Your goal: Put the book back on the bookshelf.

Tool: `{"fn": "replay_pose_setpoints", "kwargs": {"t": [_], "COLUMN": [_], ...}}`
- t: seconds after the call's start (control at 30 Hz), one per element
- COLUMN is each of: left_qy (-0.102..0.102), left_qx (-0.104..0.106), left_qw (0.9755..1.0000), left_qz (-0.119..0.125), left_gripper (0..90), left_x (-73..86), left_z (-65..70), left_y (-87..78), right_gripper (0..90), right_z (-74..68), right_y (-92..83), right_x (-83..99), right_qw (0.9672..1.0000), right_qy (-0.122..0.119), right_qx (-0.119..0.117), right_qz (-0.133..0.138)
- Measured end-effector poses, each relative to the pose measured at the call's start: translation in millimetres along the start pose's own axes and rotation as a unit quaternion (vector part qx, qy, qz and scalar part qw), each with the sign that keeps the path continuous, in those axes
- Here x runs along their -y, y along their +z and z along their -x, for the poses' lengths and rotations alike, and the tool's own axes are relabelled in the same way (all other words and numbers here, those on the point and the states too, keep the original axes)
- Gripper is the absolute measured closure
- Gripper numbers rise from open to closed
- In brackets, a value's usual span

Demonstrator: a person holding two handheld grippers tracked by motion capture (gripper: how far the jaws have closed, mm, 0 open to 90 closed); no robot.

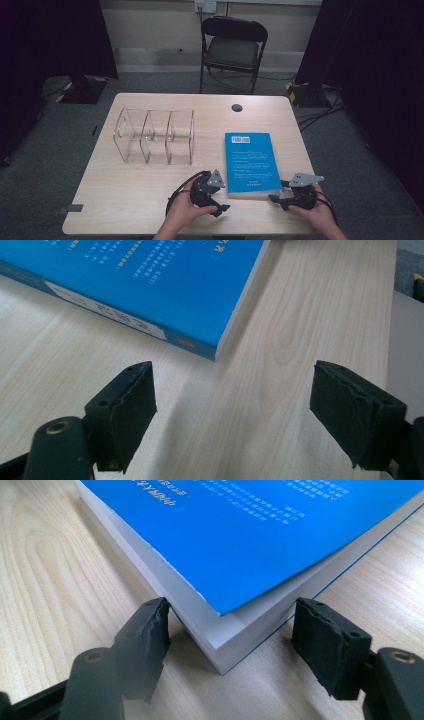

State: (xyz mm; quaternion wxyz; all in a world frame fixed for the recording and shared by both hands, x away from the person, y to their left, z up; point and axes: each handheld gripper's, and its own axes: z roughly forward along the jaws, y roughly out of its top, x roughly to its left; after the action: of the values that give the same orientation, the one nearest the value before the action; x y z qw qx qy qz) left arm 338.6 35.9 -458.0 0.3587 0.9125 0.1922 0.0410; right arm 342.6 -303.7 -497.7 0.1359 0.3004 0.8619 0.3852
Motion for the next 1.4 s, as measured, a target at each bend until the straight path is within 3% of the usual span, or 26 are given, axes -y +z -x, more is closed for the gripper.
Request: {"fn": "replay_pose_setpoints", "kwargs": {"t": [0.07, 0.6, 0.7, 0.73, 0.8, 1.1, 1.2, 1.4], "left_qy": [-0.004, 0.024, 0.018, 0.027, 0.020, 0.034, 0.025, 0.036], "left_qx": [0.001, 0.004, 0.005, 0.004, 0.005, 0.006, 0.007, 0.009], "left_qw": [1.0000, 0.9997, 0.9998, 0.9996, 0.9998, 0.9994, 0.9996, 0.9993], "left_qz": [0.006, -0.002, 0.002, -0.005, 0.001, -0.008, 0.004, 0.000], "left_gripper": [18.3, 17.5, 17.6, 17.6, 17.6, 17.6, 17.6, 17.6], "left_x": [-0.9, -17.9, -18.9, -19.7, -21.0, -30.0, -31.6, -37.3], "left_z": [1.0, 3.7, 6.1, 5.2, 6.9, 4.3, 5.7, 7.1], "left_y": [-0.3, 7.0, 10.8, 10.5, 12.1, 15.4, 17.1, 18.1], "right_gripper": [31.3, 31.3, 31.4, 31.4, 31.4, 31.9, 33.5, 32.9], "right_z": [-0.3, -0.1, 0.0, -0.1, -0.2, -1.5, -1.7, -1.8], "right_y": [0.1, -0.1, -0.4, -0.6, -0.6, -1.0, -1.6, -1.1], "right_x": [-0.3, -3.8, -4.4, -4.7, -5.1, -7.0, -7.5, -7.7], "right_qw": [1.0000, 0.9999, 0.9999, 0.9999, 0.9999, 0.9998, 0.9998, 0.9996], "right_qy": [0.001, 0.001, 0.000, -0.001, 0.000, -0.001, -0.001, 0.002], "right_qx": [0.001, -0.002, 0.000, 0.002, 0.001, 0.006, 0.005, 0.005], "right_qz": [0.000, -0.011, -0.014, -0.016, -0.017, -0.021, -0.021, -0.026]}}
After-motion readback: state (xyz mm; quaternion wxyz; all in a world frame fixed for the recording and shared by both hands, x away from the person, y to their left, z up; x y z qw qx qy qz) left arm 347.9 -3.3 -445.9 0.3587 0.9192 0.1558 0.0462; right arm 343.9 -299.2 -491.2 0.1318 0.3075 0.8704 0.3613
